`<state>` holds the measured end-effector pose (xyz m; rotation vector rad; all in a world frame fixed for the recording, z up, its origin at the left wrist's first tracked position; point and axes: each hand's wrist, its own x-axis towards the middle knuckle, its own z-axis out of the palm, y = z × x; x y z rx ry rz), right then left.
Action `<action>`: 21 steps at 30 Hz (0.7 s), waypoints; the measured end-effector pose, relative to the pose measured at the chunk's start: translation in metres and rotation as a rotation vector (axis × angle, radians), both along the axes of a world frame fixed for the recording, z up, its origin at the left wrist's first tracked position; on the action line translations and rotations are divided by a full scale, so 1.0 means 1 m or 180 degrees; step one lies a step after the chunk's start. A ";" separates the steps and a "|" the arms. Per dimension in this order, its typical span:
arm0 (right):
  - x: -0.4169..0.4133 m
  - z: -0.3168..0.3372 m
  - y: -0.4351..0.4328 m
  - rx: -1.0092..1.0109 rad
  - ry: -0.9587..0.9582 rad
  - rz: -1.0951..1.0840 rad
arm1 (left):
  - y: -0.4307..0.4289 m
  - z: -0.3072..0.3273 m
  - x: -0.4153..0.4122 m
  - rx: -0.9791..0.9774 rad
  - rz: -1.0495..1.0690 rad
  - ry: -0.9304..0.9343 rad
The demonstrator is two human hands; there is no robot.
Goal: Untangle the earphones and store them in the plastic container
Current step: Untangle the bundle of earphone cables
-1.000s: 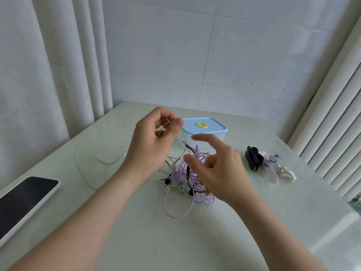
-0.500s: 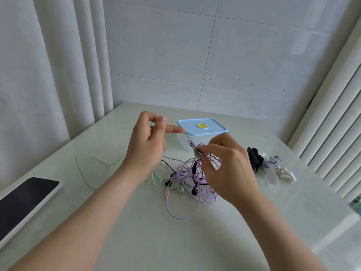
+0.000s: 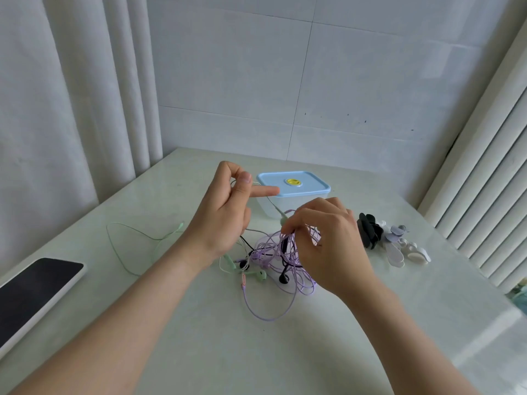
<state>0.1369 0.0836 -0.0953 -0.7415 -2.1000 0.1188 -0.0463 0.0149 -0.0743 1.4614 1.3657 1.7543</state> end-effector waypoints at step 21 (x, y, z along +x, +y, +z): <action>0.028 -0.009 0.032 -0.0047 -0.1430 -0.2087 | -0.005 0.004 -0.009 0.0722 0.1191 0.0381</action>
